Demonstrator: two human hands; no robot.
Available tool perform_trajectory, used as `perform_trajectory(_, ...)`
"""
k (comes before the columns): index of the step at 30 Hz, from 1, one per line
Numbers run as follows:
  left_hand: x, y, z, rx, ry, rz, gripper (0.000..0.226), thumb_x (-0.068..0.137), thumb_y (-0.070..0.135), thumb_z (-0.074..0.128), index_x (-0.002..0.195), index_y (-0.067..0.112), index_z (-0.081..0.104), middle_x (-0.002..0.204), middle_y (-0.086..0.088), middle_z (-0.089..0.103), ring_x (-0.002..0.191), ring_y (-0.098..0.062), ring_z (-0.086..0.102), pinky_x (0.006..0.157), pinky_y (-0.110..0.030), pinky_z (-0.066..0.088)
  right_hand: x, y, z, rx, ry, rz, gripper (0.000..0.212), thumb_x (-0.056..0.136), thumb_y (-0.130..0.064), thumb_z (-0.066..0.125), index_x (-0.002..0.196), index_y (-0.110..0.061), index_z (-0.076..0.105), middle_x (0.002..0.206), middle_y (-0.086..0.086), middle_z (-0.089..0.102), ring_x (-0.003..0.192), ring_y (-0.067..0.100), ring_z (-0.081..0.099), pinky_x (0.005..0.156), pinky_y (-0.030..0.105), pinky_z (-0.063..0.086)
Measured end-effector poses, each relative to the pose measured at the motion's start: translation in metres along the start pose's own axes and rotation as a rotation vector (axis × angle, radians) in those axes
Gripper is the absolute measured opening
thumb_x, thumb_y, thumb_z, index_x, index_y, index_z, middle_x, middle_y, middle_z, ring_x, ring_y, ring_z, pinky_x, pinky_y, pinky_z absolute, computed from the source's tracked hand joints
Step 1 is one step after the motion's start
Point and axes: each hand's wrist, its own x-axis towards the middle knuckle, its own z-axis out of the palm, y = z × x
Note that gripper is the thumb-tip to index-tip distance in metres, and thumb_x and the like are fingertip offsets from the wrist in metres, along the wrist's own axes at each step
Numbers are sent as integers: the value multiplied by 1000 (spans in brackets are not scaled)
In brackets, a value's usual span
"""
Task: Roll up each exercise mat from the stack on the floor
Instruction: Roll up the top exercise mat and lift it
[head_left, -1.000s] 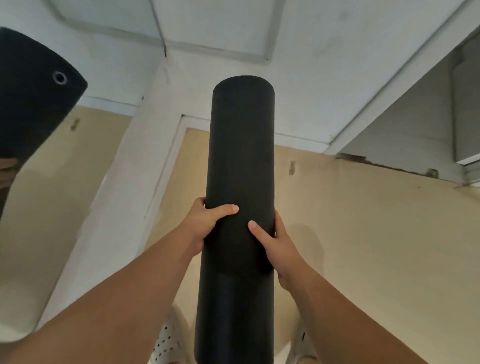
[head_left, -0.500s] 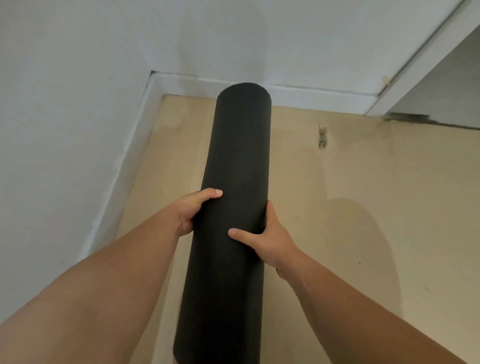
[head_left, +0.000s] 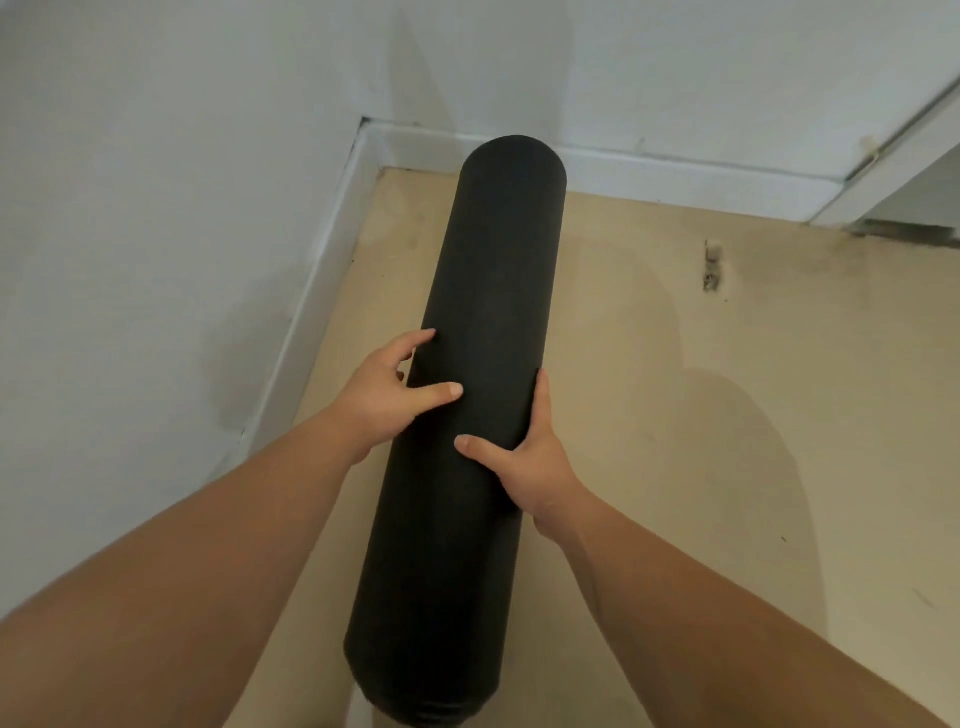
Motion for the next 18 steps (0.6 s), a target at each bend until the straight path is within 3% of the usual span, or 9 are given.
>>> perform_trajectory(4,-7,-11,-17,234,251,139,53,97,33,65,147,33,49,145,0,46,130,-22,48,109,-37,40,27,-28,47,-64,19,-58,137,73,-51,90,160,-49,-16,158,-9,42,136,17,50,111,36,47)
perform_trajectory(8,-6,-28,-39,327,269,176,45,105,25,50,150,27,49,155,-4,44,143,-23,38,118,-34,27,56,-57,81,-114,3,-87,130,79,-48,86,162,-45,-14,159,-2,44,136,22,52,99,28,45)
perform_trajectory(11,3,-36,-52,325,263,113,45,107,23,44,152,26,44,163,-7,34,151,-25,28,124,-36,18,71,-70,92,-156,-60,-96,132,79,-46,87,162,-43,-16,162,-1,42,140,24,50,112,36,45)
perform_trajectory(14,8,-39,-59,312,237,90,45,107,22,44,152,28,44,165,-5,30,152,-25,26,125,-37,19,74,-74,94,-157,-117,-69,136,80,-45,88,161,-42,-20,164,-3,38,143,22,47,116,40,43)
perform_trajectory(18,7,-32,-60,339,282,51,49,103,34,54,151,29,46,163,-2,34,150,-24,32,123,-39,26,72,-76,72,-172,-278,33,132,85,-37,86,155,-54,-25,152,-13,45,121,14,55,88,36,54)
